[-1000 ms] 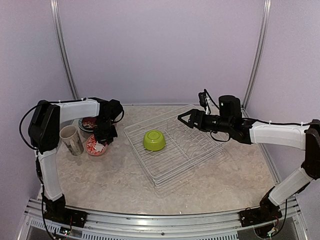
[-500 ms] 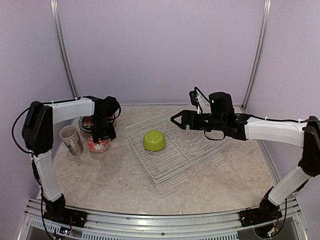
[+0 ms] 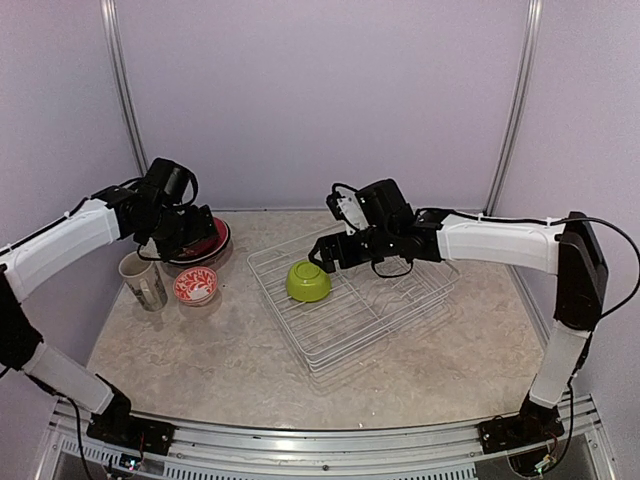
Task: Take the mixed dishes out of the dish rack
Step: Grab the bowl from the dish rack.
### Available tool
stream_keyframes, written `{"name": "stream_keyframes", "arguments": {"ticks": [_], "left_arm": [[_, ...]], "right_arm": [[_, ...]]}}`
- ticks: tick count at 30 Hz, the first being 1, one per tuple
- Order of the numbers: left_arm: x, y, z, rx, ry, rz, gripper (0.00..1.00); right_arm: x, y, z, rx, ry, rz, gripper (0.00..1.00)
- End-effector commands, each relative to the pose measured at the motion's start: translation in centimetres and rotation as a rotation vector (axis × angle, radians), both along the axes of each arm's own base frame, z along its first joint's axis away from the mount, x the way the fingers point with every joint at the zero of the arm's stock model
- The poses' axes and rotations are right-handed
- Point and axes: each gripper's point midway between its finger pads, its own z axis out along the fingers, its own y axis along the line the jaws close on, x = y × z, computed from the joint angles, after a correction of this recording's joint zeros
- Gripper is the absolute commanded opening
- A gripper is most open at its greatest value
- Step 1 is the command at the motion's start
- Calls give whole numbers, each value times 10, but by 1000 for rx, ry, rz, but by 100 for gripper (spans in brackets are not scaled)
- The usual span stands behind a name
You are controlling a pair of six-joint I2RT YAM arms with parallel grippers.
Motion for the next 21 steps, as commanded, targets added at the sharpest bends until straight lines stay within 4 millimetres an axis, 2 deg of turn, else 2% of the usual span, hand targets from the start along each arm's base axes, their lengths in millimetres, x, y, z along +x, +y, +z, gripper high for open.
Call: {"name": "stream_keyframes", "arguments": {"ticks": [1,3,6,11,15,21], "left_arm": [[-2,-22,59,-158,-233,-124,92],[-7,-24,75,-189,-286,-154,94],[-13,-25,89,-204,-325,-177,96],[-15,-25,85,-204,-309,-176,97],[-14,-29,77,-217,-285,-182,97],[-12,-36,71,-231,-270,-194,98]], "right_arm": [[2,1,-30,-245,-17,3,94],[6,5,-39,-311,-17,5,96],[11,15,-56,-404,-20,19,99],[15,25,-77,-515,-25,38,100],[14,33,-81,-475,13,39,100],[-6,46,-73,-312,65,77,100]]}}
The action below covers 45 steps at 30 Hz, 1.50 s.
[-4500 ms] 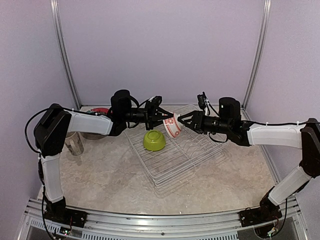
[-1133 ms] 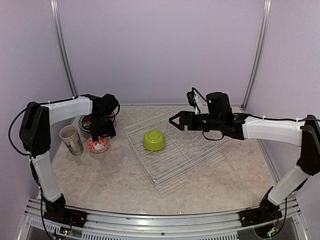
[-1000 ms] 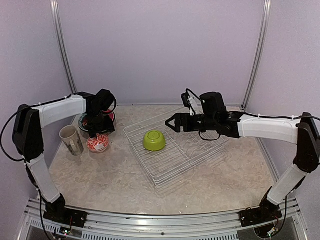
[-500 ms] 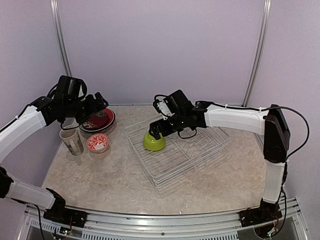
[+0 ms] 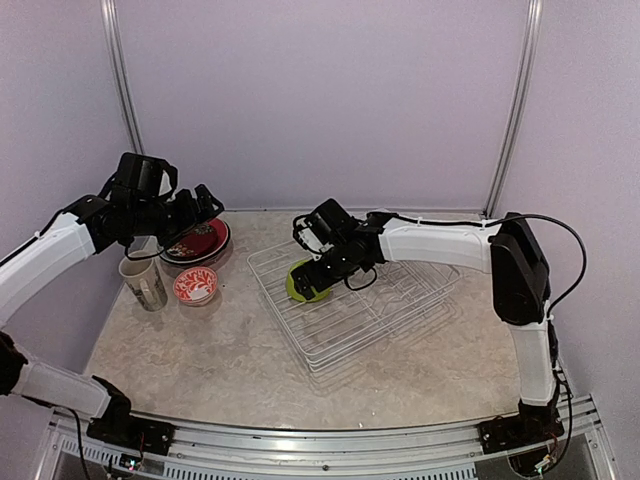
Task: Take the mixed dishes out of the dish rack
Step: Grab the bowl from the dish rack.
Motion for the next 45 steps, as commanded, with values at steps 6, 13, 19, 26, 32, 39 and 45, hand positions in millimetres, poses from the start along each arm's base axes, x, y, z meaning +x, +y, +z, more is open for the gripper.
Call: {"name": "stream_keyframes", "arguments": {"ticks": [6,13,19,26,32,39,45], "left_arm": [[7,-13,-9,-9,13,-36,98],[7,-13,-10,-5,22,-29,98],[6,-13,-12,-4,29,-27,98],[7,-14,-13,-4,33,-32,98],[8,-10,-13,27,31,-22,98],[7,-7,-10,37,21,-18,99],[9,-11,-12,24,29,-24,98]], "right_arm": [[-2,-15,2,-88,-47,-16,100],[-2,-8,3,-336,-246,103,100],[-4,7,-5,-382,-294,211,100],[3,14,-22,-432,-320,262,100],[11,19,-29,-443,-348,243,100],[25,3,-23,-509,-417,139,100],[34,-14,6,-461,-467,32,100]]}}
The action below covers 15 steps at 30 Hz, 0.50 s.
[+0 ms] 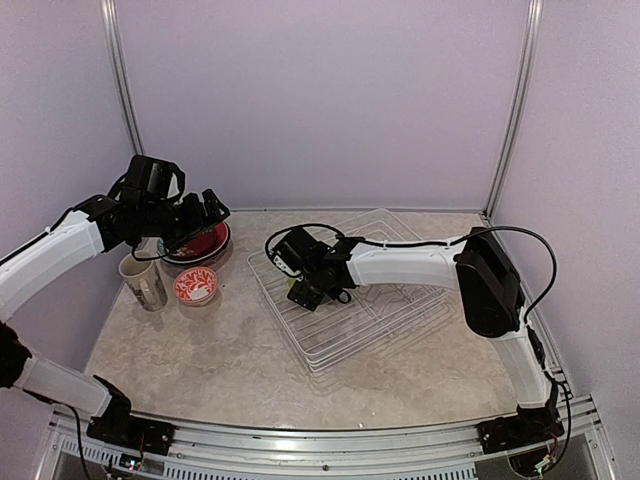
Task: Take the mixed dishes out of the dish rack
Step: Grab the bowl from the dish rack.
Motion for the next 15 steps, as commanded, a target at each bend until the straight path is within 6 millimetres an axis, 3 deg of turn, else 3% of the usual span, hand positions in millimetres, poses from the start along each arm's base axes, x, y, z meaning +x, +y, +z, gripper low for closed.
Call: {"name": "stream_keyframes", "arguments": {"ticks": [1,8,15], "left_arm": [[2,-2,5,1,-5,-4,99],[3,-4,6,0,-3,-11,98],[4,-7,4,-7,3,-18,99]], "right_arm": [[11,-18,27,59,-77,-85,100],[12,-33,33,94,-77,-129,100],[-12,-3,11,87,46,91,100]]}}
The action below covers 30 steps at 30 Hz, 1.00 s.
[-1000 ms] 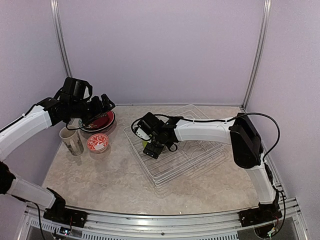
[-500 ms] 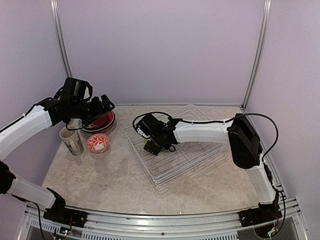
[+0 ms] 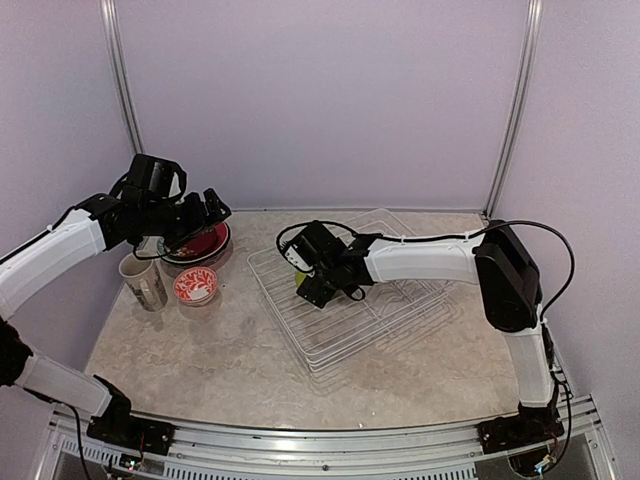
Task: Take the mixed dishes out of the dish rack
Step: Grab the bowl from the dish rack.
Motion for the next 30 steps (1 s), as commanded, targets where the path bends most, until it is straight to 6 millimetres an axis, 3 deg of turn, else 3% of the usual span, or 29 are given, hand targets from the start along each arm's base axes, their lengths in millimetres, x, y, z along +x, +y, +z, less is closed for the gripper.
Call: {"name": "stream_keyframes", "arguments": {"ticks": [1,13,30], "left_arm": [[1,-6,5,-7,0,-18,98],[0,-4,2,-4,6,-15,99],[0,-3,1,1,7,-17,99]], "right_arm": [[-9,19,0,10,43,103,100],[6,24,-20,-96,12,117,100],[23,20,-26,-209,-79,84,100]]}}
